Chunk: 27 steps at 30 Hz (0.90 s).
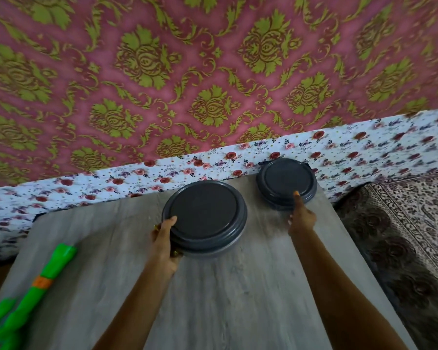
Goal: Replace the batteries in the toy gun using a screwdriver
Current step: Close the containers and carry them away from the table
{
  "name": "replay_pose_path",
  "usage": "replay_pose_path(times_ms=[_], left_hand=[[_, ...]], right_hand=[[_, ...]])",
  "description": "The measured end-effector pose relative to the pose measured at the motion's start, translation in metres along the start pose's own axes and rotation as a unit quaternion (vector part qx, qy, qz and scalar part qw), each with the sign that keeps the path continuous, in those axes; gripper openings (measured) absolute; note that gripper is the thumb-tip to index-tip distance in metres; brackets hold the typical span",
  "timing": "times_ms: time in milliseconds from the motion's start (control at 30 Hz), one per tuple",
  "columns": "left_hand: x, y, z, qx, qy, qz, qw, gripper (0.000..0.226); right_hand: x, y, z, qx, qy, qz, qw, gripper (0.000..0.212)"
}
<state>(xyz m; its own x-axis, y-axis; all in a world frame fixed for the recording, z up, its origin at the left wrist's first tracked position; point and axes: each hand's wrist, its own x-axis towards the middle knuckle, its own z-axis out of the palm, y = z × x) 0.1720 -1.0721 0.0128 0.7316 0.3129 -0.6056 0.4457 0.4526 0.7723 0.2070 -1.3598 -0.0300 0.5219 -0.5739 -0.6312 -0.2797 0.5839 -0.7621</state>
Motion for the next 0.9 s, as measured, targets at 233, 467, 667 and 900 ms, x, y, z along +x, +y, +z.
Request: replay_pose_path(times_ms=[233,467,667,900], left_hand=[[-0.003,0.004,-0.007,-0.006,-0.006,0.015,1.0,0.042],[-0.017,0.023,-0.05,-0.018,-0.006,0.037,0.999,0.037],[-0.03,0.053,-0.109,-0.057,-0.005,0.052,0.997,0.042],[-0.031,0.109,-0.219,-0.083,0.005,0.091,0.992,0.05]], right_hand=[[-0.007,-0.014,0.012,0.037,0.023,-0.005,0.999,0.048],[-0.056,-0.002,0.011,0.052,-0.019,-0.023,0.998,0.065],[-0.127,0.033,0.03,0.028,-0.091,-0.012,0.995,0.05],[-0.238,0.098,0.062,0.002,-0.156,-0.022,0.987,0.058]])
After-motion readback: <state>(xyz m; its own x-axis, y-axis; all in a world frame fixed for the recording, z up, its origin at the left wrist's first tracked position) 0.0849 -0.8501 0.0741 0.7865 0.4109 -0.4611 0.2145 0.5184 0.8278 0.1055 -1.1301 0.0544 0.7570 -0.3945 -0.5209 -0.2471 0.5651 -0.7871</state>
